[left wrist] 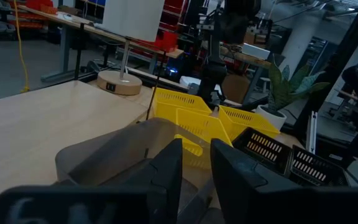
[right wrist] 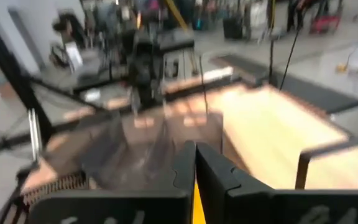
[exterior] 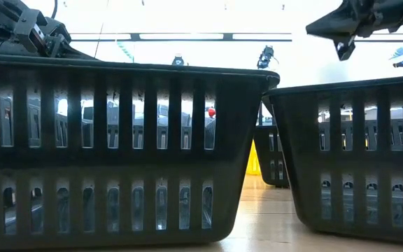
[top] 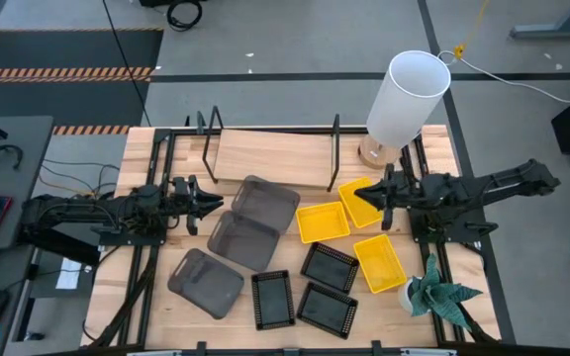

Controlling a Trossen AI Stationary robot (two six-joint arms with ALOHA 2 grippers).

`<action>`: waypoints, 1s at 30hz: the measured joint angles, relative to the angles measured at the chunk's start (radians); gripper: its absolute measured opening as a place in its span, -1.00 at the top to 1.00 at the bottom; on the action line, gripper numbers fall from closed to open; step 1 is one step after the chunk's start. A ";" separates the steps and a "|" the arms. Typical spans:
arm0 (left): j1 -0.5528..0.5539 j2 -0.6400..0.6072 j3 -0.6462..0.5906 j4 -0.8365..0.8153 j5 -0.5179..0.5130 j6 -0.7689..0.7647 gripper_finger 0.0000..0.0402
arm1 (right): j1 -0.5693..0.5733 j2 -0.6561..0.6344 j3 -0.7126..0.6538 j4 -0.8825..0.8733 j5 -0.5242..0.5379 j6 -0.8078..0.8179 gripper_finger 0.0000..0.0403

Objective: Stack baskets on shelf by color
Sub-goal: Stack the bottom yellow basket on the top right yellow basket

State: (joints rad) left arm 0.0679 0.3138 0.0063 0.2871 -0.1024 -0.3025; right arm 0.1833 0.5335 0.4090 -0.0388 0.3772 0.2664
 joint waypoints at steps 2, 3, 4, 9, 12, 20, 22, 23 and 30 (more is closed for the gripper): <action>0.000 0.000 0.000 0.000 0.000 0.000 0.56 | 0.000 0.029 0.029 -0.060 -0.013 0.025 0.86; 0.000 0.000 0.000 0.000 0.000 0.000 0.56 | 0.000 0.042 0.041 -0.094 -0.014 0.038 0.84; 0.000 0.000 0.000 0.000 0.000 0.000 0.57 | 0.000 0.057 0.052 -0.124 -0.023 0.050 0.82; 0.000 0.000 0.000 0.000 0.000 0.000 0.57 | 0.000 0.138 0.120 -0.259 -0.136 0.133 0.66; 0.000 0.000 0.000 0.000 0.000 0.000 0.55 | 0.000 0.198 0.167 -0.361 -0.193 0.185 0.56; 0.000 0.000 0.000 0.000 0.000 0.000 0.58 | 0.040 0.388 0.263 -0.594 -0.219 0.189 0.41; 0.000 0.000 0.000 0.000 0.000 0.000 0.59 | 0.057 0.434 0.279 -0.636 -0.230 0.186 0.41; 0.000 0.000 0.000 0.000 0.000 0.000 0.59 | 0.064 0.456 0.285 -0.659 -0.239 0.180 0.41; 0.000 0.000 0.000 0.000 0.000 0.001 0.56 | 0.092 0.598 0.352 -0.763 -0.271 0.098 0.41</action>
State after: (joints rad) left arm 0.0681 0.3138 0.0067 0.2871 -0.1021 -0.3020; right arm 0.2748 1.1311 0.7608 -0.8016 0.1059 0.3647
